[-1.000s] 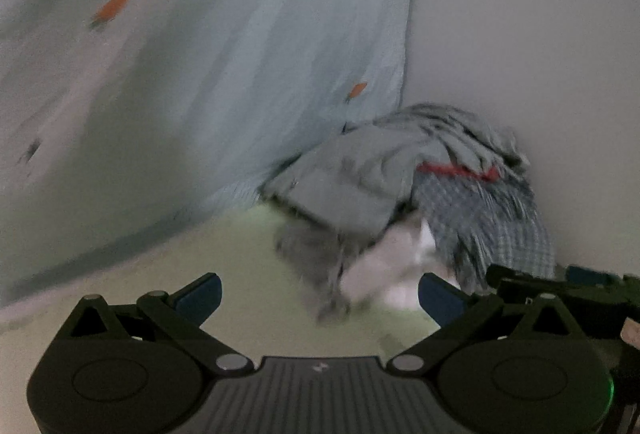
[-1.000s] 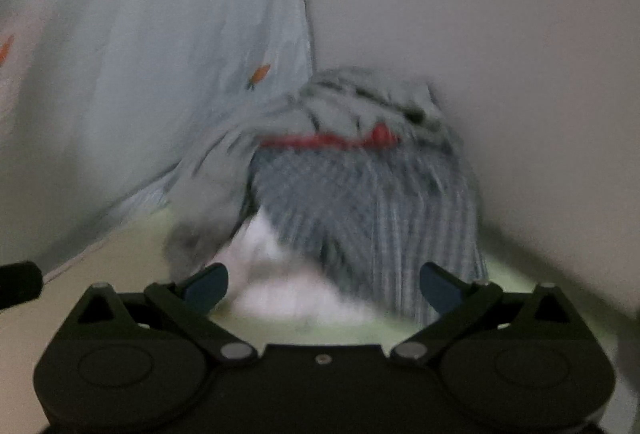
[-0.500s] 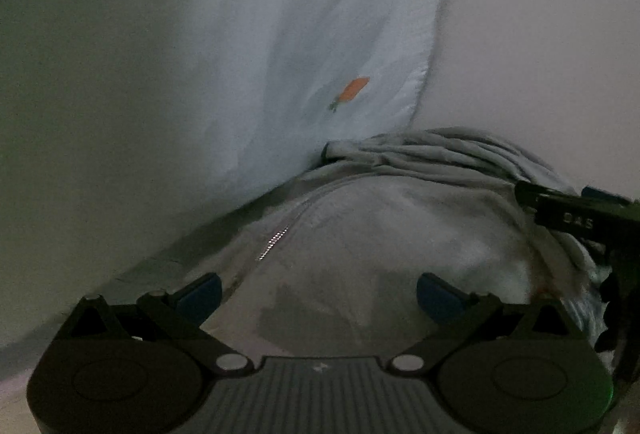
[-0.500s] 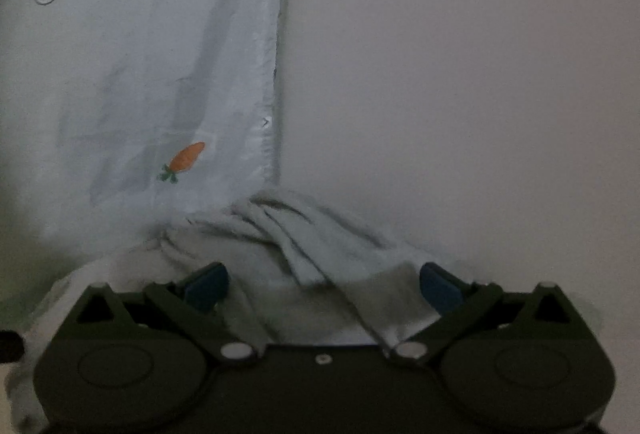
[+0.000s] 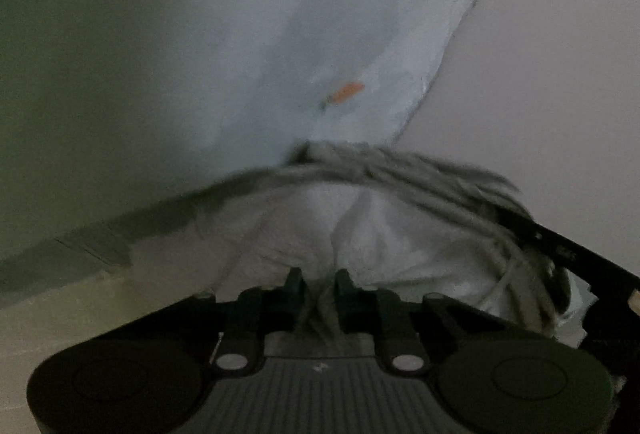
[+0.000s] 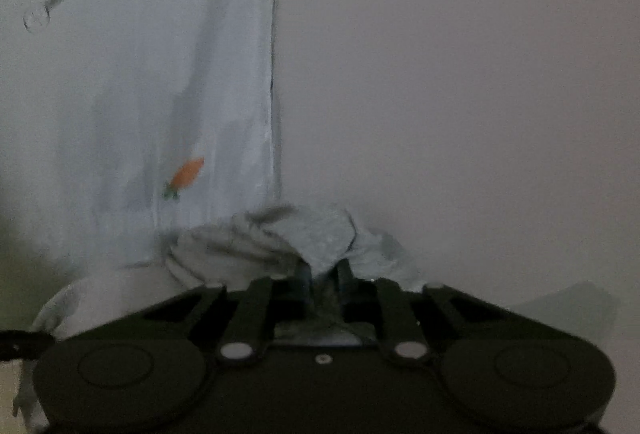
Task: Fold clothes
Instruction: 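Reach into the pile and grasp the grey hoodie with both grippers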
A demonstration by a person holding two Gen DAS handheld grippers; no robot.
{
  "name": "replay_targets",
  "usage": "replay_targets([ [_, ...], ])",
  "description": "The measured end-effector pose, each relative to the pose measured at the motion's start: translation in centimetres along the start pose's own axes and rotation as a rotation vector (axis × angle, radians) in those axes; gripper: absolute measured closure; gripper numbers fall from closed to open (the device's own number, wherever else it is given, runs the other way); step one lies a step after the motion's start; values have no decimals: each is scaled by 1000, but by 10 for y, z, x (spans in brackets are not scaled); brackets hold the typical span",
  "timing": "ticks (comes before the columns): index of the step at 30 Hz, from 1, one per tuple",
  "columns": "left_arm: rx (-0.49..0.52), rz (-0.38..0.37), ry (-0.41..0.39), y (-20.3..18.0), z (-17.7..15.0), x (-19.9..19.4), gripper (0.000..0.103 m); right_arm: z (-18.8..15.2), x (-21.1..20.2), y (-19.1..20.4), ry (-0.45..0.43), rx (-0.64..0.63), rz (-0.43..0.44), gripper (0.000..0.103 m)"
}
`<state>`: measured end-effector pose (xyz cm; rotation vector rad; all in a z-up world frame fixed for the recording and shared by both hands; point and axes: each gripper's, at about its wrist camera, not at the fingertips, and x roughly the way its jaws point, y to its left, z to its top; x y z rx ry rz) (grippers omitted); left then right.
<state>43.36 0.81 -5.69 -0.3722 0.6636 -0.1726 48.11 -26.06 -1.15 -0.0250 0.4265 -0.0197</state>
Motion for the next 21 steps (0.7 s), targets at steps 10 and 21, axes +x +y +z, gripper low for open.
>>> replay_targets([
  [10, 51, 86, -236, -2, 27, -142, 103, 59, -131, 20, -331, -87, 120, 103],
  [21, 21, 140, 5, 3, -16, -102, 33, 21, -79, 21, -51, -142, 36, 22],
])
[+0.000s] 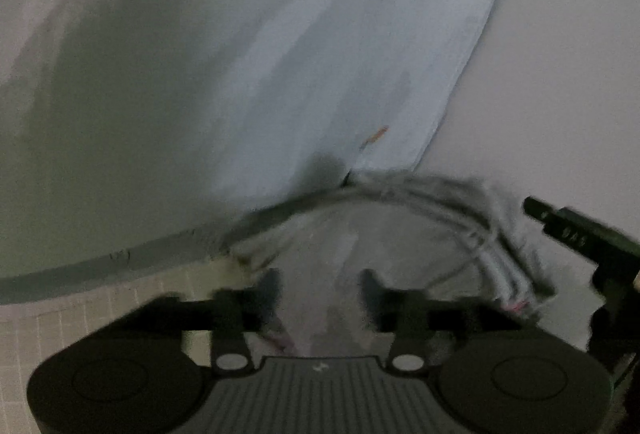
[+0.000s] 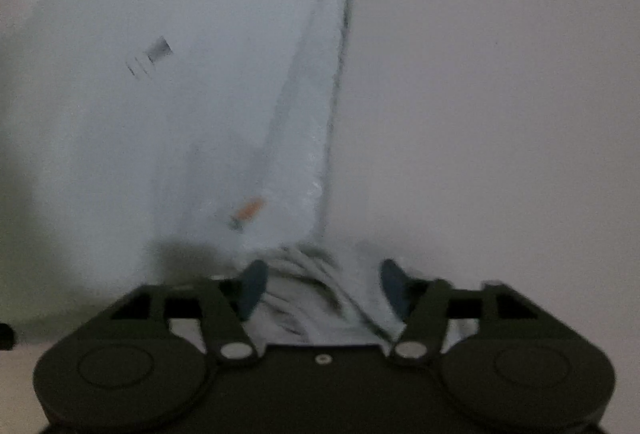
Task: Fold clothes
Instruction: 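Reach into the pile and grasp the grey hoodie with both grippers, then lift the grey hoodie with both grippers and drop it on the open sheet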
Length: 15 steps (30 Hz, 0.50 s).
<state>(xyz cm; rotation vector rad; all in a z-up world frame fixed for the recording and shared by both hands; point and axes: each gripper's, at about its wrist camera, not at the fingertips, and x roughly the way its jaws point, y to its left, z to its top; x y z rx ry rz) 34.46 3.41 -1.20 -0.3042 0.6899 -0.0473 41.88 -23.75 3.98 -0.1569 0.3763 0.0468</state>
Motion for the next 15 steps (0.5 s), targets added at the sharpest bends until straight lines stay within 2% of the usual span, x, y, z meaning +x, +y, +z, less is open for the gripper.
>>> replay_targets([
  [1, 0, -3, 20, 0, -1, 12, 28, -2, 14, -4, 13, -17, -13, 17],
  [3, -10, -25, 65, 0, -2, 37, 27, -6, 42, -11, 40, -52, -34, 10],
  [5, -41, -57, 96, 2, -4, 63, 17, -6, 75, -12, 76, -83, -17, 8],
  [6, -56, -73, 111, 3, -5, 76, 17, -6, 91, -12, 94, -99, -9, 7],
  [10, -98, -62, 165, 5, -8, 123, 10, -12, 146, -12, 168, -143, 5, 6],
  [12, -140, -96, 173, 7, -9, 140, 9, -16, 161, -14, 203, -139, -5, 6],
  [14, -184, -135, 180, 10, -9, 156, 12, -17, 176, -16, 242, -111, 1, 10],
  [15, -192, -151, 173, 10, -10, 158, 17, -18, 179, -19, 246, -82, 38, 26],
])
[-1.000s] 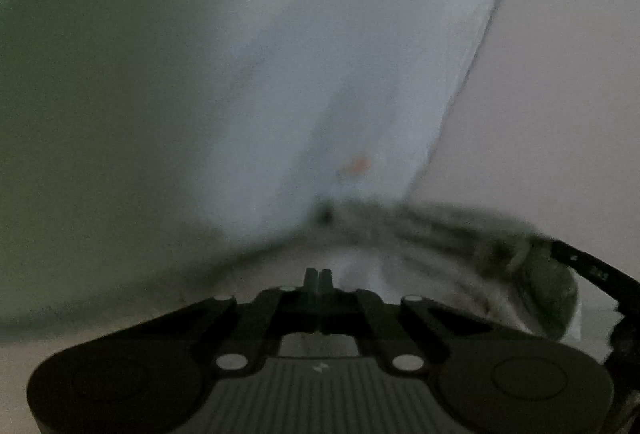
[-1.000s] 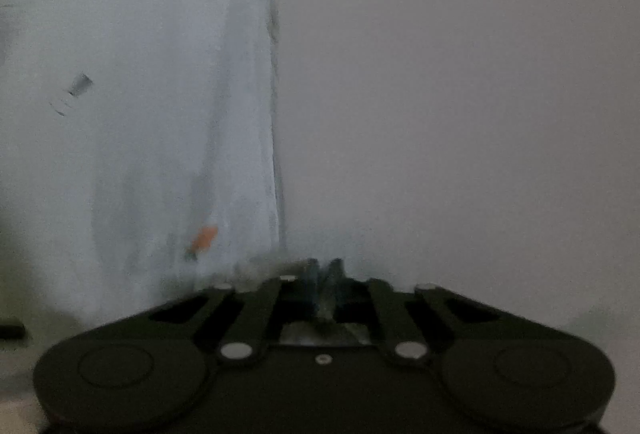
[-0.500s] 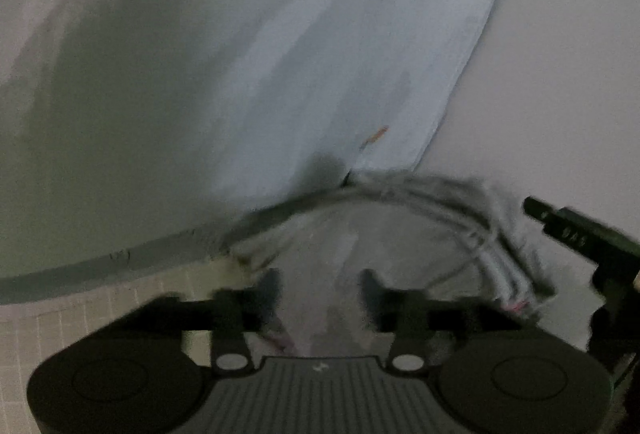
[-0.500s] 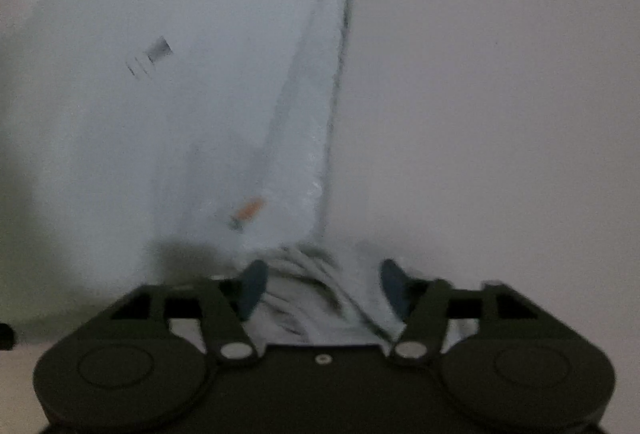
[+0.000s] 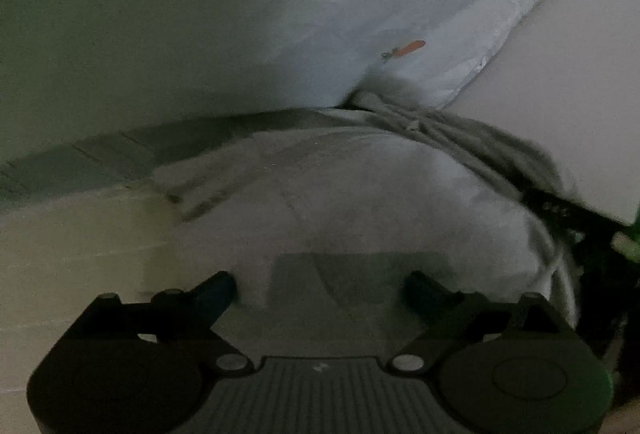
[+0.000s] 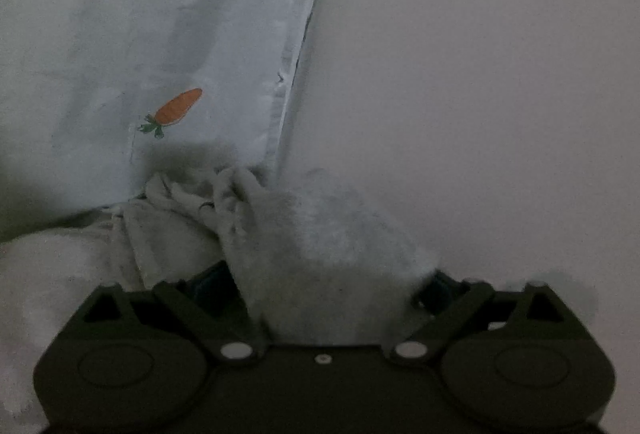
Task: Fold clothes
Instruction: 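Lift the grey hoodie with both grippers and drop it on the open sheet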
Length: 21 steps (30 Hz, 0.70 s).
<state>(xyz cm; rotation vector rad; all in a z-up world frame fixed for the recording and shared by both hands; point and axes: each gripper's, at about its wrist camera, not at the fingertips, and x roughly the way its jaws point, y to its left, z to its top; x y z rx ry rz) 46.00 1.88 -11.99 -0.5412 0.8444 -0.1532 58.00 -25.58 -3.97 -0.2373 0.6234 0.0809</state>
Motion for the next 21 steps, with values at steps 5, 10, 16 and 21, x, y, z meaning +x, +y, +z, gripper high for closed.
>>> replay_targets([
  [5, 23, 23, -57, -9, -2, -13, 75, -1, -18, 4, -92, 33, 59, 85],
  [10, 125, 84, -166, -32, 3, -53, 82, 10, -69, -7, -231, 138, 55, 91],
  [16, 180, 85, -313, -57, 11, -114, 84, 32, -154, -22, -460, 227, 117, 92],
  [21, 268, 144, -488, -76, 6, -184, 97, 46, -232, -3, -611, 166, 197, 92],
])
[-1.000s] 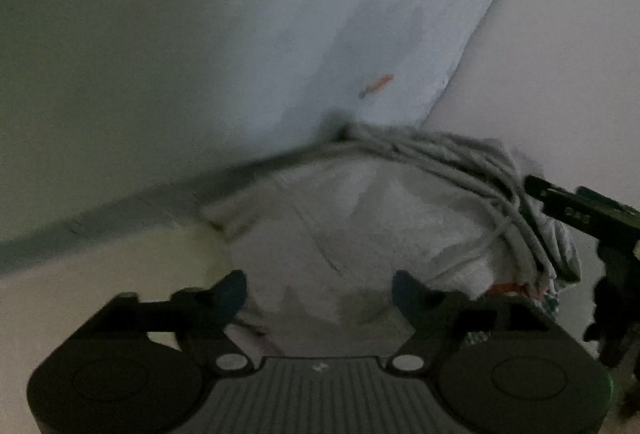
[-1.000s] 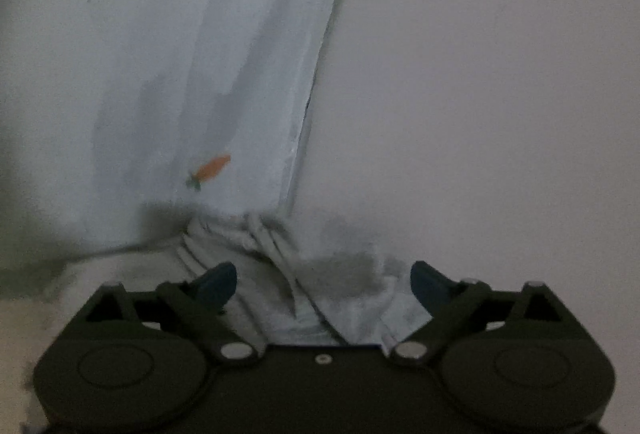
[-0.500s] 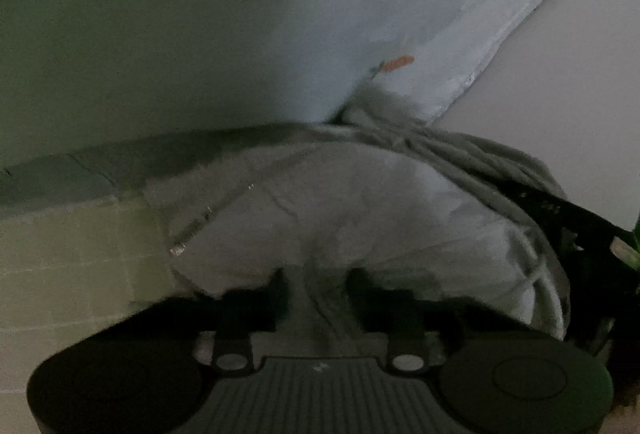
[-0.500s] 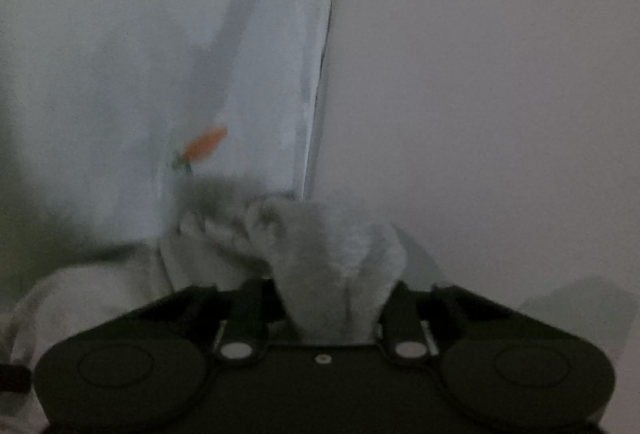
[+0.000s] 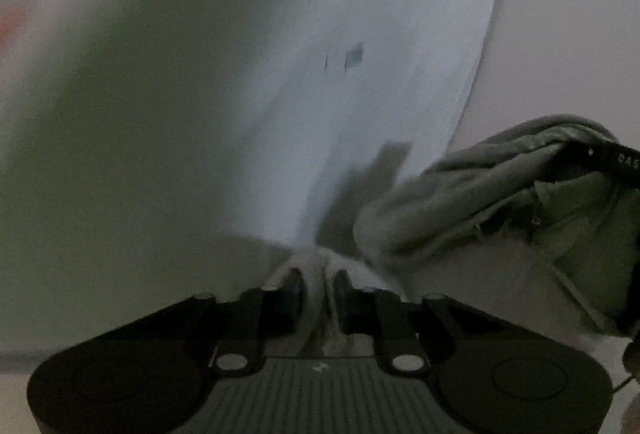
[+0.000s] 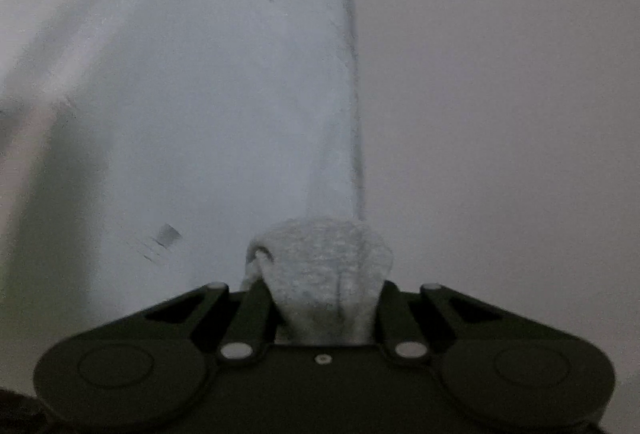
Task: Fold clothes
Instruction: 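Lift the grey hoodie with both grippers and drop it on the open sheet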
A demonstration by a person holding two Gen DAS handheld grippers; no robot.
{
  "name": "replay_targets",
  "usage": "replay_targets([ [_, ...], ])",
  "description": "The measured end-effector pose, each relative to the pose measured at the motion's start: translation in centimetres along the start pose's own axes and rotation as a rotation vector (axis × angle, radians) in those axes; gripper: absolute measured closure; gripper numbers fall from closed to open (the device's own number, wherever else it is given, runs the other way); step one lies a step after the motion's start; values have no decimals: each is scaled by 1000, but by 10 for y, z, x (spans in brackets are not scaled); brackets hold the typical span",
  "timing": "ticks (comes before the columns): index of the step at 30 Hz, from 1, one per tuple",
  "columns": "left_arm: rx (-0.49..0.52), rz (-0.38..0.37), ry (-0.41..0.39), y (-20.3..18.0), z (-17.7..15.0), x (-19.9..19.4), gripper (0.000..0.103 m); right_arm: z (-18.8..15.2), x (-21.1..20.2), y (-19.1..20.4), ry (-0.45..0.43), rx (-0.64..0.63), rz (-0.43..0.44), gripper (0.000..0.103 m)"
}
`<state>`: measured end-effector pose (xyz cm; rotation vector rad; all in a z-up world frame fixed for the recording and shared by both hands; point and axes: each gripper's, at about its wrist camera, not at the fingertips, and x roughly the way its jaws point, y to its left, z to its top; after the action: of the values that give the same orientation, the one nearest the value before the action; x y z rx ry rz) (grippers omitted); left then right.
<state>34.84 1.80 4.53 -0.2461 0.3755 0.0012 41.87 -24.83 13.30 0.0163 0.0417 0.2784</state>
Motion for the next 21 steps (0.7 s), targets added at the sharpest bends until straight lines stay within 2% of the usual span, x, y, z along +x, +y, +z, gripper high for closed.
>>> replay_targets([
  [7, -16, 84, -128, 35, 24, -109, 101, 22, -70, 65, -62, -26, 133, 92],
  [14, 25, 259, -193, 82, -3, -231, 103, 8, -131, 148, 24, 9, 349, 92],
  [18, -32, 368, -148, 125, -31, -286, 103, -23, -162, 214, 95, -35, 482, 92],
  [21, -119, 421, -55, 161, -66, -319, 103, -60, -173, 251, 173, -84, 469, 91],
])
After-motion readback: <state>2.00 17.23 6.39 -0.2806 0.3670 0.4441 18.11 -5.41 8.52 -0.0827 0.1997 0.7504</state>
